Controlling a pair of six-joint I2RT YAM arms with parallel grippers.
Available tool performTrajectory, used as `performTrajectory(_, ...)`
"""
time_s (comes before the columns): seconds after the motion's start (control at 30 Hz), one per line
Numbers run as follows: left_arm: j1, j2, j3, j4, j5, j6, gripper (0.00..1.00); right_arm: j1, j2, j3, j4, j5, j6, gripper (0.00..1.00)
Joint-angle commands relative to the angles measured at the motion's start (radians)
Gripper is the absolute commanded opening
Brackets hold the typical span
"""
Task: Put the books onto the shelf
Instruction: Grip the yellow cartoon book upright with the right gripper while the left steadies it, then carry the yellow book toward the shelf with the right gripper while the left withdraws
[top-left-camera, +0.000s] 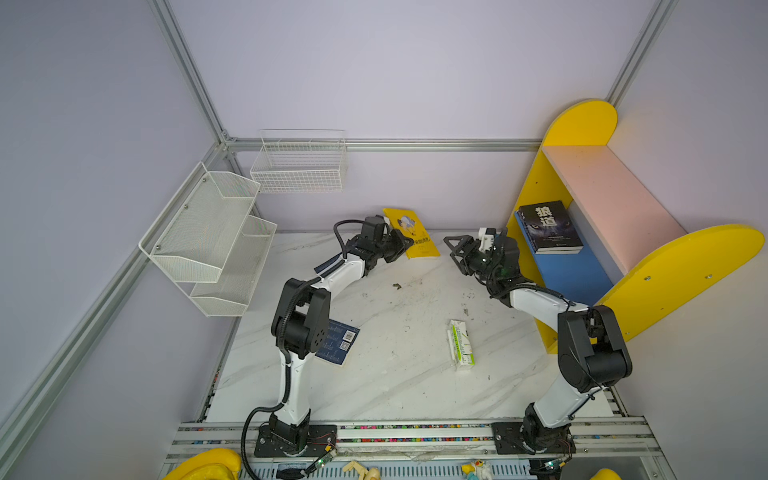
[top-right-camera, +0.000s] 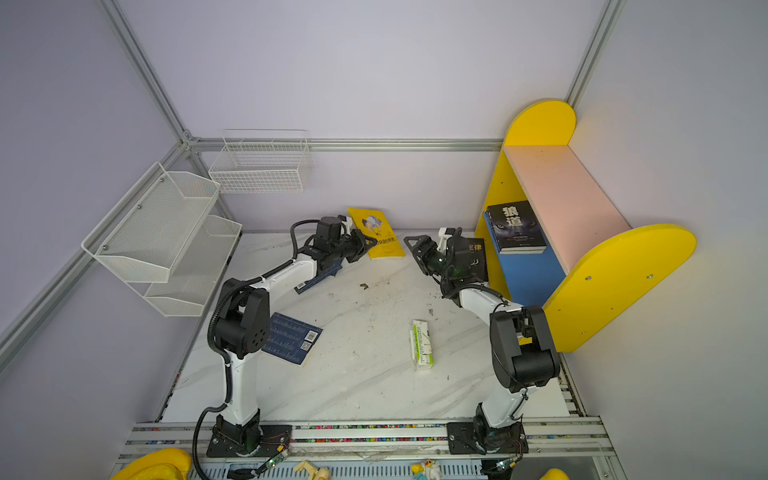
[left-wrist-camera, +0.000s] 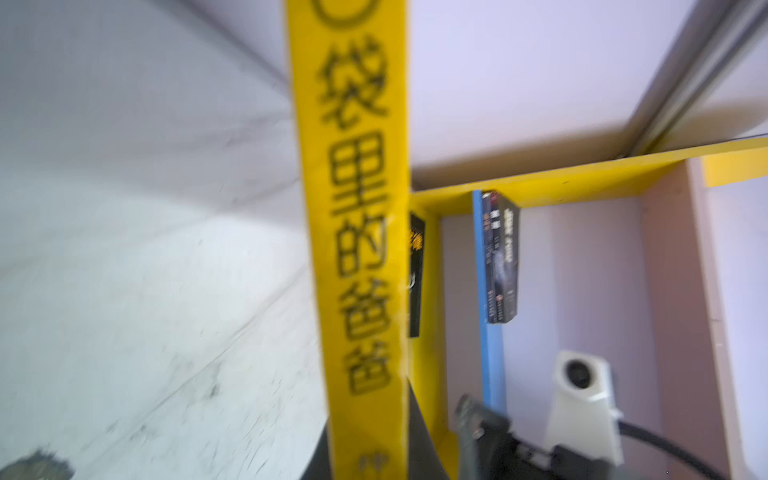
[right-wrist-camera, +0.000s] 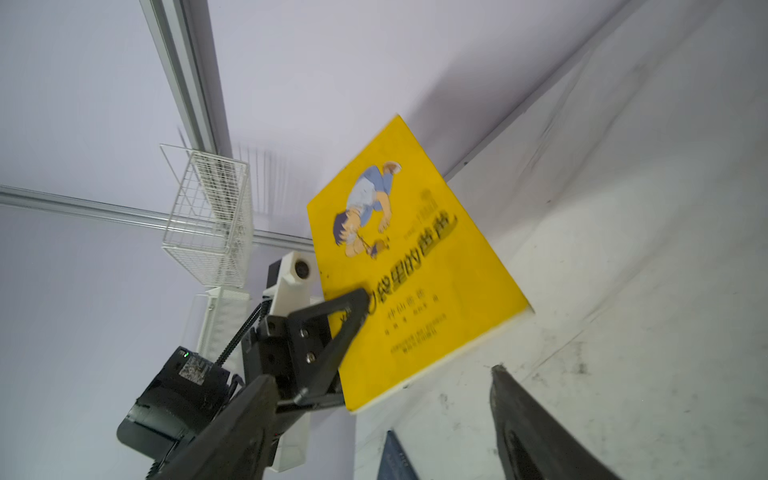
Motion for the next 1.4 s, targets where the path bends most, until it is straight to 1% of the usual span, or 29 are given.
performTrajectory(0.0,0.009,-0.045,0.137,0.187,-0.054,-0.035,0.0,0.046,0.052,-0.039,0.355,-0.037,0.28,0.79)
performTrajectory(0.07,0.009,-0.035,0.14,0.249,-0.079,-0.085,0.0,0.087,0.093,-0.004,0.386,-0.01,0.285,0.79)
performTrajectory(0.13,0.007,-0.028,0.131,0.301,-0.091,-0.133,0.0,0.117,0.139,0.028,0.479,0.006,0.315,0.79)
performTrajectory(0.2,0.004,-0.025,0.12,0.333,-0.098,-0.175,0.0,0.138,0.188,0.06,0.595,0.022,0.348,0.76)
performTrajectory(0.27,0.004,-0.026,0.104,0.359,-0.099,-0.211,0.0,0.154,0.226,0.089,0.647,0.036,0.347,0.74)
performTrajectory(0.37,0.003,-0.038,0.071,0.388,-0.094,-0.25,0.0,0.172,0.273,0.146,0.656,0.045,0.328,0.74)
performTrajectory(0.5,-0.002,-0.069,0.02,0.403,-0.102,-0.26,0.0,0.18,0.318,0.202,0.685,0.071,0.335,0.73)
performTrajectory(0.6,-0.003,-0.083,-0.002,0.407,-0.097,-0.27,0.0,0.182,0.33,0.242,0.636,0.088,0.312,0.69)
performTrajectory(0.7,-0.006,-0.093,-0.011,0.408,-0.092,-0.272,0.0,0.184,0.348,0.288,0.587,0.091,0.302,0.58)
performTrajectory(0.8,-0.01,-0.097,-0.015,0.415,-0.088,-0.275,0.0,0.185,0.369,0.319,0.56,0.096,0.305,0.43)
performTrajectory(0.9,-0.013,-0.095,-0.013,0.414,-0.082,-0.279,0.0,0.189,0.384,0.337,0.548,0.093,0.323,0.35)
performTrajectory(1.0,-0.014,-0.093,-0.014,0.418,-0.086,-0.277,0.0,0.197,0.395,0.338,0.544,0.093,0.342,0.29)
performTrajectory(1.23,-0.02,-0.079,0.0,0.436,-0.068,-0.286,0.0,0.202,0.397,0.322,0.53,0.113,0.348,0.11)
performTrajectory(1.27,-0.017,-0.082,-0.001,0.437,-0.067,-0.281,0.05,0.201,0.398,0.324,0.532,0.113,0.348,0.11)
performTrajectory(1.3,-0.015,-0.084,-0.004,0.439,-0.067,-0.274,0.13,0.196,0.396,0.326,0.532,0.111,0.348,0.09)
performTrajectory(1.33,-0.01,-0.088,-0.009,0.44,-0.069,-0.27,0.22,0.186,0.391,0.321,0.532,0.113,0.344,0.08)
performTrajectory(1.37,-0.003,-0.095,-0.017,0.441,-0.069,-0.263,0.35,0.173,0.377,0.312,0.532,0.117,0.336,0.08)
